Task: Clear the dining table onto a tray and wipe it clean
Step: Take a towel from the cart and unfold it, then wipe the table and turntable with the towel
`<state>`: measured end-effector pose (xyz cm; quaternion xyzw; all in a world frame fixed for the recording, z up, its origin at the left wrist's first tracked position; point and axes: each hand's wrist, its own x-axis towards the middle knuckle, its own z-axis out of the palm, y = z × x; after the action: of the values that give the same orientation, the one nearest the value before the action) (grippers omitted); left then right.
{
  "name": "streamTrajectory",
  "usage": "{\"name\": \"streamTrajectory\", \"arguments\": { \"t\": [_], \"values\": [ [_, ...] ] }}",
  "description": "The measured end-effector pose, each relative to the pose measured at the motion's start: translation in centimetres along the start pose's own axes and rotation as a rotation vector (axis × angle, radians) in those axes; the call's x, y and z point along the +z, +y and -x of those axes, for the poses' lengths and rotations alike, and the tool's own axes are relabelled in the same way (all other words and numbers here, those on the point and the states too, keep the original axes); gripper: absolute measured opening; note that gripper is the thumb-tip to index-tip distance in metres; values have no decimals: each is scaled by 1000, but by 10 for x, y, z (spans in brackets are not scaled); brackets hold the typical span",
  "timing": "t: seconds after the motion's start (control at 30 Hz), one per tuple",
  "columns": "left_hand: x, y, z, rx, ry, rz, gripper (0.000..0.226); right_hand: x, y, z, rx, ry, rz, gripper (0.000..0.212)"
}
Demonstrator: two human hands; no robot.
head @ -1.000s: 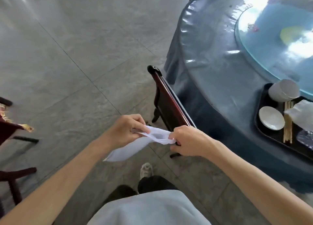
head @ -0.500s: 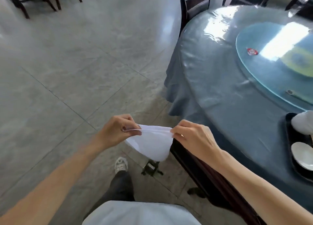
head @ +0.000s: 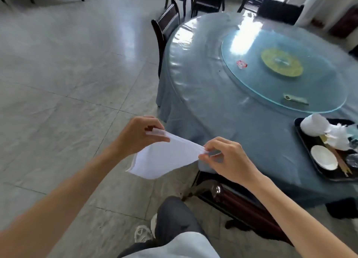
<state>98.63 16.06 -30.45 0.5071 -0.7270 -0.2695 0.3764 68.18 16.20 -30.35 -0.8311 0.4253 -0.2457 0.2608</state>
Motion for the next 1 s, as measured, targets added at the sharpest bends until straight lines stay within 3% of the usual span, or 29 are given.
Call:
{"name": "streamTrajectory", "arguments": {
  "t": [0.13, 0.3, 0.37, 0.6, 0.77, 1.0],
  "values": [
    [-6, -14, -41, -39, 16, 143, 17, -9, 5, -27, 91, 229, -88, 13],
    [-1, -40, -100, -61, -176, 297, 5, -28, 31, -61, 264, 359, -156, 17],
    [6, -50, -131, -48, -229, 344, 9, -36, 44, -74, 305, 408, -164, 16],
    [28, -57, -256, -32, -186, 381, 8, -61, 82, -108, 443, 561, -295, 17],
    [39, -46, -365, 33, -250, 400, 12, -96, 108, -156, 470, 710, -309, 15],
    [144, -51, -545, 104, -372, 203, 11, -147, 235, -237, 752, 942, -86, 5]
  ]
}}
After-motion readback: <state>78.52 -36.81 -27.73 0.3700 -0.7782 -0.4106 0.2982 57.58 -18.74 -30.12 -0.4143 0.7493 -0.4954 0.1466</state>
